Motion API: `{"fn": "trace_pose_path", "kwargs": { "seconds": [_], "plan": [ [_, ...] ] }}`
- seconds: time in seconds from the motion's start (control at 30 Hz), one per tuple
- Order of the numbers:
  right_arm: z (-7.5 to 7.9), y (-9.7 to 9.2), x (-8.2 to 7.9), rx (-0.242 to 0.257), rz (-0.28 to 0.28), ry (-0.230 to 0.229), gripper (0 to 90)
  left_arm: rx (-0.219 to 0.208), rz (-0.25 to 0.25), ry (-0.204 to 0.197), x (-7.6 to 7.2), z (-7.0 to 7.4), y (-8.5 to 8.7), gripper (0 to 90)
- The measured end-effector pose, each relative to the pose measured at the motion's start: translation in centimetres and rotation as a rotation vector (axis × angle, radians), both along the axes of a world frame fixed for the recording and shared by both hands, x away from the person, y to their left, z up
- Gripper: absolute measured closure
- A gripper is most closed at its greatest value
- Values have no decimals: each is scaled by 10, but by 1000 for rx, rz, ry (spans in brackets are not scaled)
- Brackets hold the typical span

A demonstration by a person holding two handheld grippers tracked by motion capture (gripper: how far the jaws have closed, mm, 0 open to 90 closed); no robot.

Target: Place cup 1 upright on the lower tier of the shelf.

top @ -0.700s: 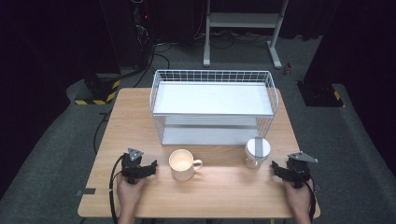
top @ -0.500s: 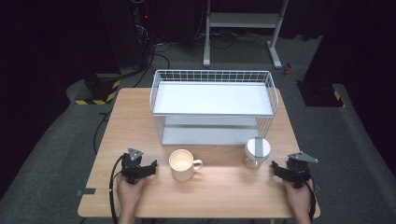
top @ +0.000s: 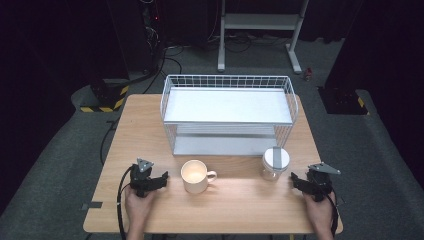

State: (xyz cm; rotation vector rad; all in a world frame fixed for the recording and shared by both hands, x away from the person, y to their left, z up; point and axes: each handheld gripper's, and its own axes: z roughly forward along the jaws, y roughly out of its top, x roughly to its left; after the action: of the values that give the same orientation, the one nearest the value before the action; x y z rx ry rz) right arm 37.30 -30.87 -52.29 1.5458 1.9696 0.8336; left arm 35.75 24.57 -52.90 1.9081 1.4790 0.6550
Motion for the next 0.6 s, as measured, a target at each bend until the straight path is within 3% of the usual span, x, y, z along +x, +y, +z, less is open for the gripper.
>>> {"fn": "trace_pose_path", "kwargs": {
  "seconds": [0.2, 0.33, 0.6],
  "plan": [
    [0, 0, 0, -1, 0, 1, 246, 0, 0, 1, 0, 0, 0, 167],
    [-1, 0, 0, -9, 25, 12, 176, 0, 0, 1, 0, 0, 0, 167],
    [-1, 1, -3, -4, 47, 17, 162, 0, 0, 1, 0, 0, 0, 166]
  ]
}}
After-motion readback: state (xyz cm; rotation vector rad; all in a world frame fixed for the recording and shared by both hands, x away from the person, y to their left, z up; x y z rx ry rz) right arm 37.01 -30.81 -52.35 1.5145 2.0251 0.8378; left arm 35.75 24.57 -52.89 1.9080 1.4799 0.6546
